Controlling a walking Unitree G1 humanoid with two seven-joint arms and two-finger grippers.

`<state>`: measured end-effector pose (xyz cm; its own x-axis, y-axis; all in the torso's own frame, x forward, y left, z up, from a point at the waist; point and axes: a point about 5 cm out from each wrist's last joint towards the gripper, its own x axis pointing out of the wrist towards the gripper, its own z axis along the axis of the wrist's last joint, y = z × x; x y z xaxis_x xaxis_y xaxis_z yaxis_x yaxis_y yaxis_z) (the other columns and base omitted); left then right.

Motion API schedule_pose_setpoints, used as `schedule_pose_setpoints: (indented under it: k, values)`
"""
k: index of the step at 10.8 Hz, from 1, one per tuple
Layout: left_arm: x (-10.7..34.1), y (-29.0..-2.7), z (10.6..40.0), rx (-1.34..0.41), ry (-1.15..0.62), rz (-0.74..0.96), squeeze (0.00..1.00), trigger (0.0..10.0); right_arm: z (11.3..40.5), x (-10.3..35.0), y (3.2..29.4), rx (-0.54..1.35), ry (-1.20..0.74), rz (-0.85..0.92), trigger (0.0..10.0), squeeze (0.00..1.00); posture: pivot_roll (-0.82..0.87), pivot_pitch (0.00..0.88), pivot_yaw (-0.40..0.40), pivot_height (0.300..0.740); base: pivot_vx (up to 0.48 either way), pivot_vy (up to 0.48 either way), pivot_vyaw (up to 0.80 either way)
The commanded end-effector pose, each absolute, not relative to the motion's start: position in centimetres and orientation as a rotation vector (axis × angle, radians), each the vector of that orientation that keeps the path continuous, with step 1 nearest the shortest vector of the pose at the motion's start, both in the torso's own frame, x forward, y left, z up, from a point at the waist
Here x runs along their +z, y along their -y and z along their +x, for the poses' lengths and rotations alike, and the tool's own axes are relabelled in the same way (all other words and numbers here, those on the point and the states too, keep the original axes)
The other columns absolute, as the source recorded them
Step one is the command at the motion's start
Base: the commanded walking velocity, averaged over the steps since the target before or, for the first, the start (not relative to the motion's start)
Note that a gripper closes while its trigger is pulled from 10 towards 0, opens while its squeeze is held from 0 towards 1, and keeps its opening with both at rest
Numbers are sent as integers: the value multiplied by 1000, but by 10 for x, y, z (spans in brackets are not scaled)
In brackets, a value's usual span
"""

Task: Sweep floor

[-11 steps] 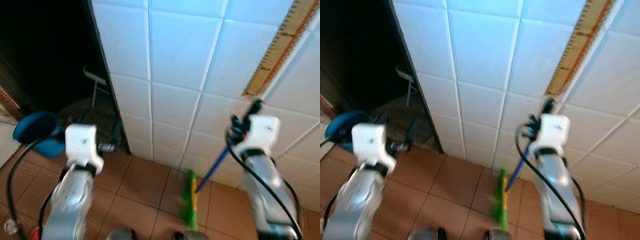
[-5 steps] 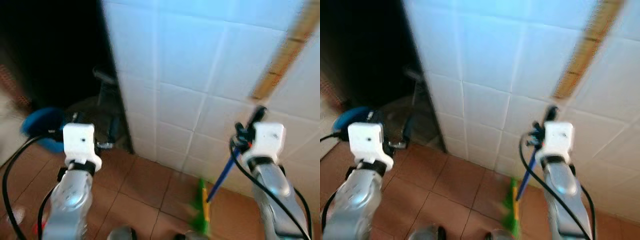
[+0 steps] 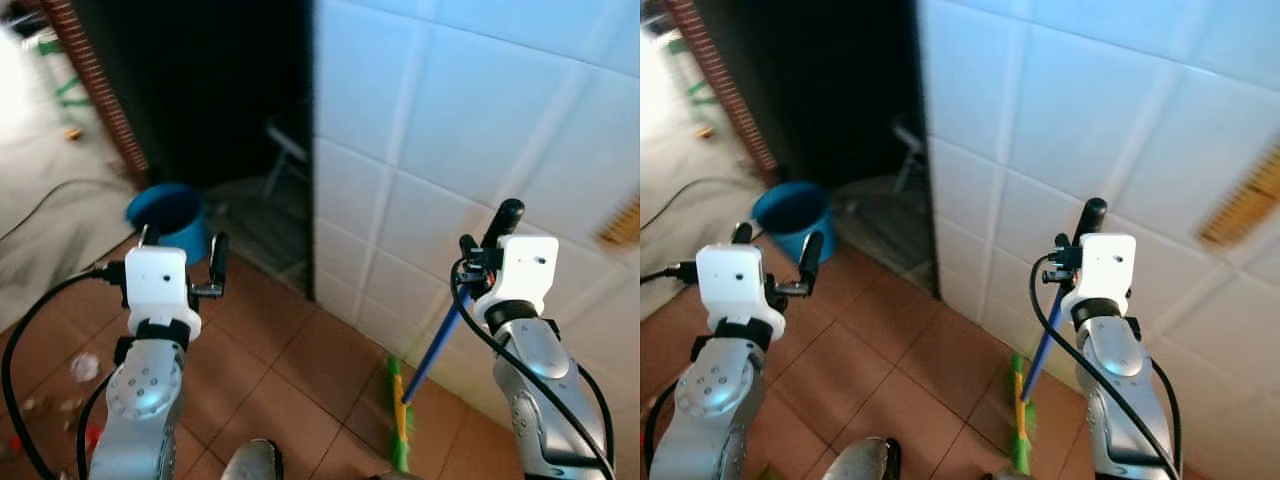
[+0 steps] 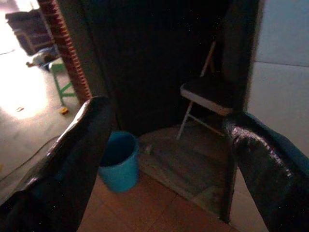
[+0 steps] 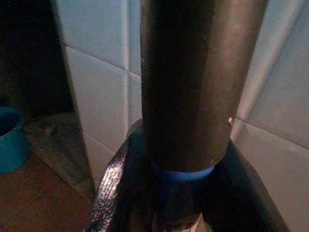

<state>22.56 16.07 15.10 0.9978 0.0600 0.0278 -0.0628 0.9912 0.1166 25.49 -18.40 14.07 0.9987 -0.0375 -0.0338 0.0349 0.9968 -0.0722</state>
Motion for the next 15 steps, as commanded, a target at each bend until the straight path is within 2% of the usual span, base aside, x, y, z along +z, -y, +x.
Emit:
schedule_pose_setpoints:
  k: [1,2,4,6,15]
  values:
    - [150,-158,226,54,4,93,0,10000,259,148,184,-37,2,-77,10000,0,37,40,0,740,0,0,800]
    - [148,-150,227,-21,-23,90,0,10000,260,148,185,-35,2,-80,10000,0,43,49,-7,740,0,0,800]
    - [151,-141,225,-56,7,115,0,10000,261,146,185,-30,-12,-78,10000,0,45,56,-12,740,0,0,800]
    - [151,-148,227,8,12,134,0,10000,262,146,185,-30,-13,-79,10000,0,41,66,-12,740,0,0,800]
    - [147,-148,228,-57,6,96,0,10000,253,142,190,-67,6,-97,10000,0,20,44,13,740,0,0,800]
